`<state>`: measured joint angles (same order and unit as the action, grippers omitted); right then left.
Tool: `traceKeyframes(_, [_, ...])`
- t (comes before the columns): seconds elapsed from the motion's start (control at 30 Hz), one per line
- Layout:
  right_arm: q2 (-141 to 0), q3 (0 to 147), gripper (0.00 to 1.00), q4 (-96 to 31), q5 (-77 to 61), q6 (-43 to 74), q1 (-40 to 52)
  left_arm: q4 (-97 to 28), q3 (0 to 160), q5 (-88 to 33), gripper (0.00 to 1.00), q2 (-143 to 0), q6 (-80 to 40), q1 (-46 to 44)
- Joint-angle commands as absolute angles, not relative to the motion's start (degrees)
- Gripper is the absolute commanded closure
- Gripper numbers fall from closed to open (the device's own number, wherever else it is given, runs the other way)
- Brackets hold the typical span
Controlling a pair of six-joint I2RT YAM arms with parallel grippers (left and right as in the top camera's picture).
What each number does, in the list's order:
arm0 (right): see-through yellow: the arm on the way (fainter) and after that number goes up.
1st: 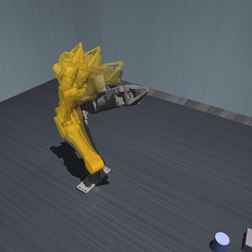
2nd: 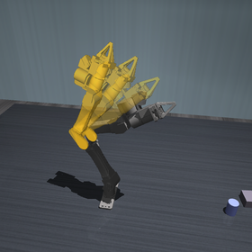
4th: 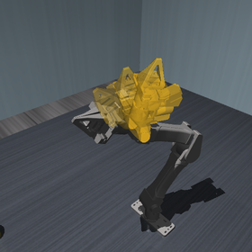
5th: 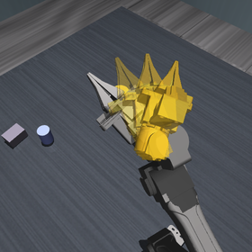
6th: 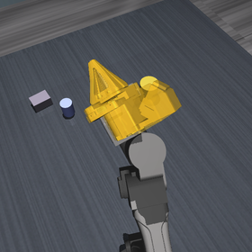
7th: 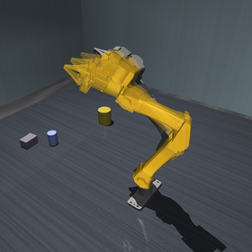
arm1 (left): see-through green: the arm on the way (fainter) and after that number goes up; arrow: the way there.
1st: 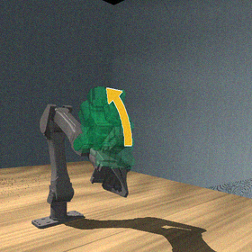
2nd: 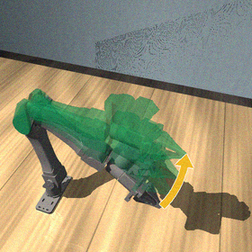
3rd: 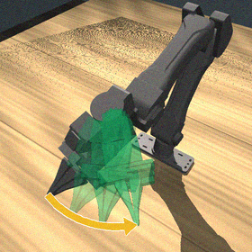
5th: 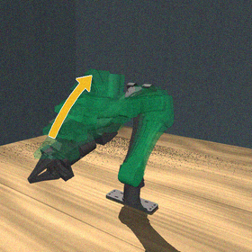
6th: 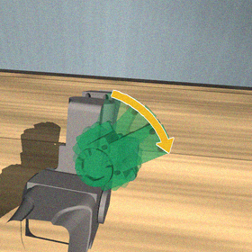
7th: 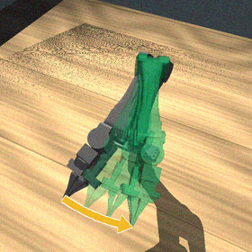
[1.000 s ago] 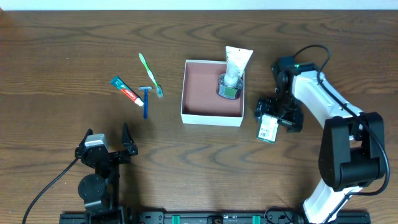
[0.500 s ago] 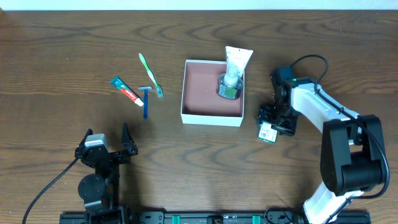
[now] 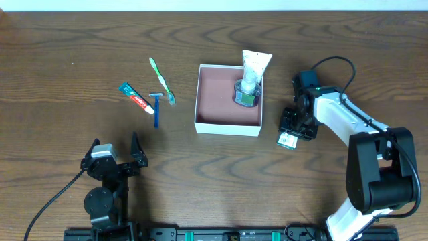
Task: Pack container
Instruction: 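Move the right gripper to the green-and-white packet and grasp it, then lift the packet and lower it into the box beside the bottle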
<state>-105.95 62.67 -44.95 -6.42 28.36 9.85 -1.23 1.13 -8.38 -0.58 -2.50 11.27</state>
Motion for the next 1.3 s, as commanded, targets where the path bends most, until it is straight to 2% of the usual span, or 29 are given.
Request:
traceKeyframes(0.0, [-106.5,65.4,0.54,-45.5,-7.1,25.0,9.8,-3.4,0.2,-9.0,0.02,-0.2,-1.5,11.6])
traceKeyframes(0.23, [-97.0,73.1,0.55,-52.1,-1.4,21.8,9.8,-3.4,0.2,-9.0,0.02,-0.2,-1.5,11.6])
traceKeyframes(0.4, [-88.8,75.3,0.59,-54.1,-2.2,20.9,10.6,-3.4,0.2,-9.0,0.02,-0.2,-1.5,11.6])
traceKeyframes(0.53, [-86.0,75.3,0.57,-53.8,-4.8,21.2,13.6,-3.4,0.2,-9.0,0.02,-0.2,-1.5,11.6])
traceKeyframes(0.8, [-90.0,75.3,0.55,-47.6,-4.3,23.6,22.5,-3.4,0.2,-9.0,0.02,-0.2,-1.5,11.6])
traceKeyframes(1.27, [-100.0,75.3,0.57,-40.6,-5.6,26.2,25.8,-3.4,0.2,-9.0,0.02,-0.2,-1.5,11.6])
